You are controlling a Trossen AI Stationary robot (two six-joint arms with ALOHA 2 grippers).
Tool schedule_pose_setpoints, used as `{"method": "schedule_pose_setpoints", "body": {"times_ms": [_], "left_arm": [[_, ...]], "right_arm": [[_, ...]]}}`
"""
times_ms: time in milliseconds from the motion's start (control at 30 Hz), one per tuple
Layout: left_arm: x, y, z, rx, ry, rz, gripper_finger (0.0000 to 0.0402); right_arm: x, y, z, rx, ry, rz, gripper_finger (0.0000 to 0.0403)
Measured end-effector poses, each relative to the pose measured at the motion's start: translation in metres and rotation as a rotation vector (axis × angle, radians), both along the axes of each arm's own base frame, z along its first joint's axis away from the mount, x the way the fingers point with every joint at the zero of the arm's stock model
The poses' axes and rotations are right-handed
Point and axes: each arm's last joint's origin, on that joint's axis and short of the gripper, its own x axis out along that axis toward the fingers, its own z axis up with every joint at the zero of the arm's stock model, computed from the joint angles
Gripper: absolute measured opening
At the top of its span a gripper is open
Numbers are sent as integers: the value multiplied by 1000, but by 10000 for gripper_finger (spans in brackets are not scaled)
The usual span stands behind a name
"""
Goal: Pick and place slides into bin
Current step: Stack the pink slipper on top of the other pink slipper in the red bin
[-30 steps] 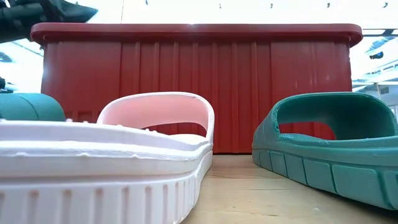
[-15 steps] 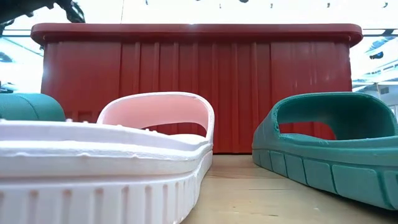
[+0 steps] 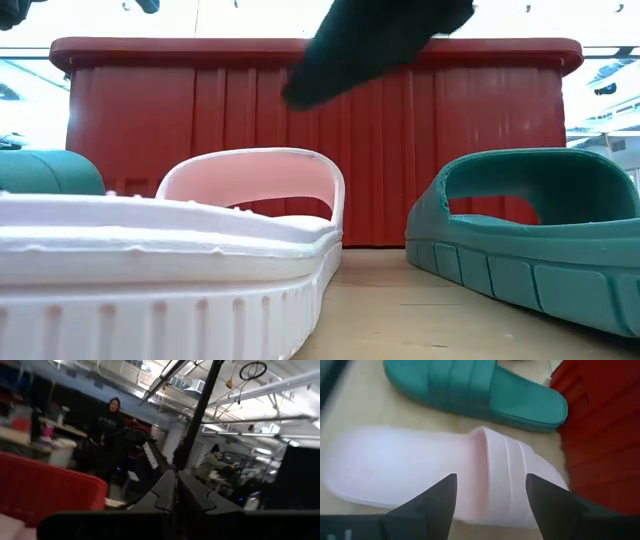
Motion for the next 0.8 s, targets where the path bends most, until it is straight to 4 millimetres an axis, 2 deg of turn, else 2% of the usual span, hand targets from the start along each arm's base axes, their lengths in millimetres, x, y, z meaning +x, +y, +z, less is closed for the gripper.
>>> {"method": "schedule_pose_setpoints", "body": {"times_ms": [167, 333, 433, 800], "left_arm": [[2, -1, -2, -9, 17, -9, 18], [2, -1, 0, -16, -1, -9, 9], [2, -1, 1, -19, -4, -3, 13], [4, 6, 1, -15, -11, 62, 71]], "right_arm": [[12, -10, -22, -85, 52, 54, 242], [19, -21, -28, -144, 57, 45, 220], [21, -26, -30, -206, 74, 55, 190], [26, -35, -33, -208, 84, 36, 50]]}}
